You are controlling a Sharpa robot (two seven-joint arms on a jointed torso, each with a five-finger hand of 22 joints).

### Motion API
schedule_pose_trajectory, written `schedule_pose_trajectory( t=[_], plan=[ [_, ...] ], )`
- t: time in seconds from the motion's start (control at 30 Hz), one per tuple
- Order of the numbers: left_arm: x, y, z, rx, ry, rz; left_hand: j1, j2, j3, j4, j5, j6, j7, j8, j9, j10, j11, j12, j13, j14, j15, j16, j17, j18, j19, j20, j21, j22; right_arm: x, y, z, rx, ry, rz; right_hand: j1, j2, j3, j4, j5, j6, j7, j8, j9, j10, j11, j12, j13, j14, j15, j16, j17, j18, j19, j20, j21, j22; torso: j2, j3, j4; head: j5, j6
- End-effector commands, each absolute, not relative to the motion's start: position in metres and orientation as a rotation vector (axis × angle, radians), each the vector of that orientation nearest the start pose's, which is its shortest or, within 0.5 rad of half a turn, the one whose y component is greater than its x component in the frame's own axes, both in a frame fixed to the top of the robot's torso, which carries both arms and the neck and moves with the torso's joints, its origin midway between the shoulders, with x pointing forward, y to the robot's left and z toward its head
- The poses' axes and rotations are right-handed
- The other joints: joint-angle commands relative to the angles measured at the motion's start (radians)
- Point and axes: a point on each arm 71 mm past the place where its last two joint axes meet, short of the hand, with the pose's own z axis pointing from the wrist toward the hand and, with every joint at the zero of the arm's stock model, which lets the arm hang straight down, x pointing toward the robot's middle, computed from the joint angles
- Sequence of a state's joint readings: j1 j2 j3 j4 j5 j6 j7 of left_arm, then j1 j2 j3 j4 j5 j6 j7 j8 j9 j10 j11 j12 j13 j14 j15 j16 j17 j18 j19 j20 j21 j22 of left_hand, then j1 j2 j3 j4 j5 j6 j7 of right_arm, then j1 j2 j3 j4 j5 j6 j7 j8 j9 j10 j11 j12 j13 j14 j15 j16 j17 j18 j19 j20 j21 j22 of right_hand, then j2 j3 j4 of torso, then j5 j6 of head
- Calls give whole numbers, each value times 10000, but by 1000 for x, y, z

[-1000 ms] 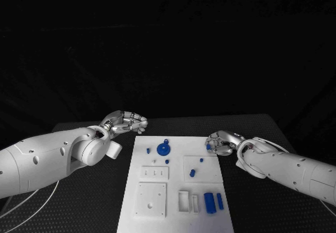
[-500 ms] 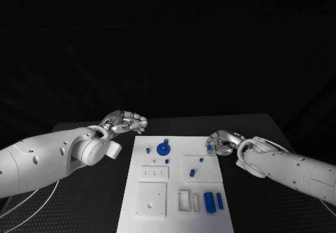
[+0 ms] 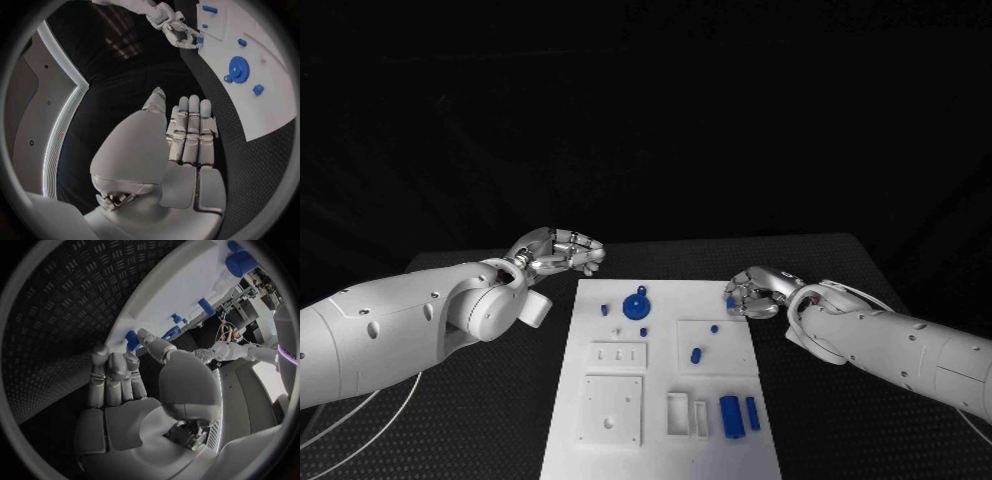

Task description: Assemble the parts on the task board

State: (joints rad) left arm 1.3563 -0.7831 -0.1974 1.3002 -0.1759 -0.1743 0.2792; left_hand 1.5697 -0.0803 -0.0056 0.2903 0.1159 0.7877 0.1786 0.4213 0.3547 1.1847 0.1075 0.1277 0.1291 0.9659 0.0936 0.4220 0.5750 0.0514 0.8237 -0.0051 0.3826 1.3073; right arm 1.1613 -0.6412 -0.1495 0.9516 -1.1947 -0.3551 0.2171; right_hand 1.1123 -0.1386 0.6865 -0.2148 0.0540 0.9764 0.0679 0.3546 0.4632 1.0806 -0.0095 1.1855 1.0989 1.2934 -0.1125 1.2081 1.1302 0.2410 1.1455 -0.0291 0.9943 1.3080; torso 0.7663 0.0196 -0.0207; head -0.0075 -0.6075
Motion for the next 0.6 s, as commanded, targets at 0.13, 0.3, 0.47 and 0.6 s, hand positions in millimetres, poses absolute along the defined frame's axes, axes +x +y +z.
schedule_pose_trajectory(
  t=[0.13, 0.3, 0.47, 0.6],
  plan=[
    [533, 239, -171, -8612, 16318, -13500, 50, 58, -2, 11, -56, 23, 32, -62, 23, 6, 6, -34, 13, 57, 8, -51, 27, 188, -70, -7, -49, 122, 547, -267, -262, -170, 17188, 5772, 31, 127, 139, 23, -52, 373, 282, 56, 18, 7, -53, 45, -19, 9, -92, -69, 17, 208, 0, -59, 37, 171, -6, -4, -3, 9, 10],
    [532, 237, -171, -8417, 16516, -13552, -32, 167, 9, 12, -63, 255, -80, 45, 98, 215, -47, 60, 72, 87, 1, -81, 77, 188, -61, -15, -48, 131, 548, -267, -263, -202, 17259, 5707, 14, 124, 163, 38, -53, 390, 277, 65, 30, 6, -58, 45, -20, 11, -97, -70, 19, 208, 2, -59, 40, 170, -13, -2, -3, 25, -4],
    [531, 236, -171, -8347, 16595, -13617, -99, 263, 17, 16, -65, 474, -177, 112, 143, 334, -97, 100, 104, 116, -5, -100, 117, 188, -59, -19, -49, 138, 547, -268, -267, -165, 17356, 5626, -3, 120, 174, 48, -53, 394, 275, 67, 35, 3, -61, 43, -21, 11, -100, -71, 20, 208, 3, -58, 42, 170, -12, 1, -9, 13, -33],
    [531, 236, -171, -8363, 16597, -13586, -113, 281, 17, 15, -64, 515, -197, 115, 147, 360, -108, 107, 110, 126, -8, -102, 129, 188, -59, -22, -50, 139, 547, -269, -269, -178, 17340, 5554, -15, 111, 178, 52, -53, 393, 273, 66, 38, 0, -62, 42, -21, 10, -101, -72, 20, 208, 2, -58, 43, 170, -12, 5, -10, 4, -51]
  ],
)
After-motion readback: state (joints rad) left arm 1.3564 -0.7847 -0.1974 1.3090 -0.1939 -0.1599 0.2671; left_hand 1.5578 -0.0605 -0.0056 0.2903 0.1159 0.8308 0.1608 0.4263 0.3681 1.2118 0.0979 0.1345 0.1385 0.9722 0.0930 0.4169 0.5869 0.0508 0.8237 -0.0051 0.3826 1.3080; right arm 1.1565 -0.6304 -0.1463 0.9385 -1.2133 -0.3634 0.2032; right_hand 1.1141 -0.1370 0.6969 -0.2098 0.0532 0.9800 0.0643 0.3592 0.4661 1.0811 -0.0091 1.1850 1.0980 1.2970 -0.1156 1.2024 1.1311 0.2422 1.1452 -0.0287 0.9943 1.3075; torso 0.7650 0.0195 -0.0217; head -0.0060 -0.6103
